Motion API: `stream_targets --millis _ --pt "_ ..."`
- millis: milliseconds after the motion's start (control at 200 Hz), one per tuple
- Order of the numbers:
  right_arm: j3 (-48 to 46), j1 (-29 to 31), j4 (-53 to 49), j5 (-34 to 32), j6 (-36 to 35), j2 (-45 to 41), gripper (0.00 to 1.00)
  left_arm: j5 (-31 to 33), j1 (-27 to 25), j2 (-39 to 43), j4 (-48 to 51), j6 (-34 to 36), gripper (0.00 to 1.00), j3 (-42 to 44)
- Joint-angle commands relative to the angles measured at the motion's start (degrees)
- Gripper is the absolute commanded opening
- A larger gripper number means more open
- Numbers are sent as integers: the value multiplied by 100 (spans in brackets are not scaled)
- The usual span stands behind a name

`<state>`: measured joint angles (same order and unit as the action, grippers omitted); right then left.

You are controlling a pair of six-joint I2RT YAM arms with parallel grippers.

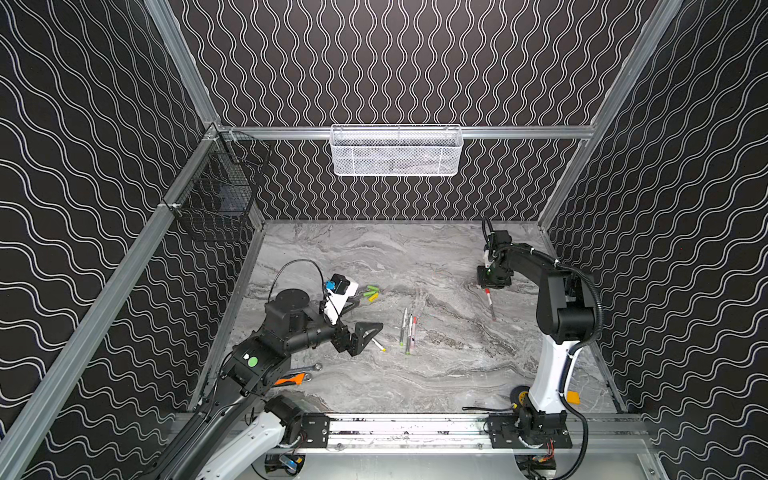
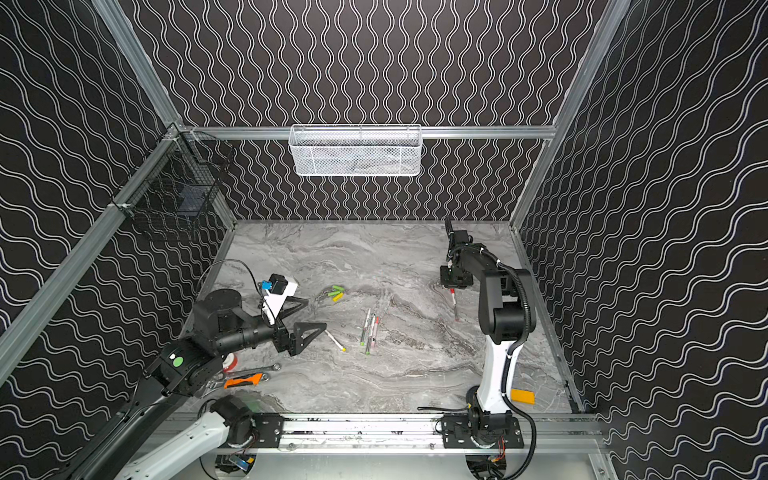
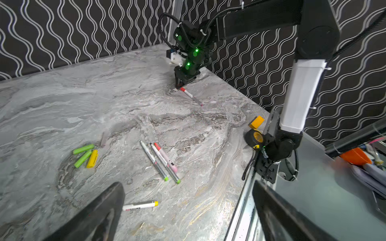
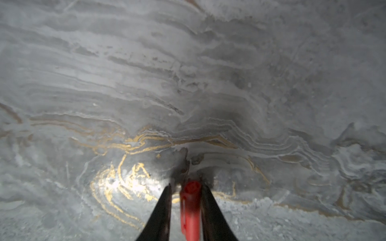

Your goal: Insert the pens into the pen caps

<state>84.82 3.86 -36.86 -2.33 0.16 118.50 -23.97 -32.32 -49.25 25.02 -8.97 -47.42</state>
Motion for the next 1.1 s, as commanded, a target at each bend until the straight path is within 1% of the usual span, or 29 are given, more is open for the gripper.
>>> stream_targets --millis 0,105,220,340,410,501,521,536,601,631,721,811,931,961,1096 --pt "57 1 -97 104 -43 -17 33 480 1 -61 145 88 99 -56" --pt "53 1 -82 156 -41 -81 37 752 6 -65 188 89 99 -72" --pt "72 1 -101 255 -34 -195 40 908 5 -82 220 89 99 -65" --pt "39 27 -92 355 13 -419 47 1173 3 -117 291 60 99 -87" --pt "-25 107 -39 344 41 -634 53 1549 -1 -145 387 31 99 -100" --pt "-139 290 24 358 56 -931 63 2229 -1 -216 586 -29 99 -144" --pt "-168 334 42 378 64 -942 68 2372 0 -248 634 -38 99 -166" --pt "-191 361 53 396 67 -1107 72 2465 1 -270 664 -47 99 -177" --pt "-258 518 98 544 121 -1289 78 2867 12 -388 825 -98 99 -213" --pt "-300 606 137 610 161 -1362 82 3023 11 -457 892 -128 99 -239" --pt "-483 989 340 855 262 -1575 86 3497 64 -579 1086 -246 99 -292" --pt "-769 1487 741 1056 436 -1781 87 3908 156 -647 1243 -378 99 -322" --pt "-960 2080 1188 1372 747 -1824 88 4237 398 -664 1414 -545 99 -352" --pt "-990 2355 1297 1428 810 -1807 88 4311 461 -667 1454 -584 99 -353" --pt "-1031 3042 1739 1343 1062 -1624 88 4547 715 -665 1597 -710 99 -369"
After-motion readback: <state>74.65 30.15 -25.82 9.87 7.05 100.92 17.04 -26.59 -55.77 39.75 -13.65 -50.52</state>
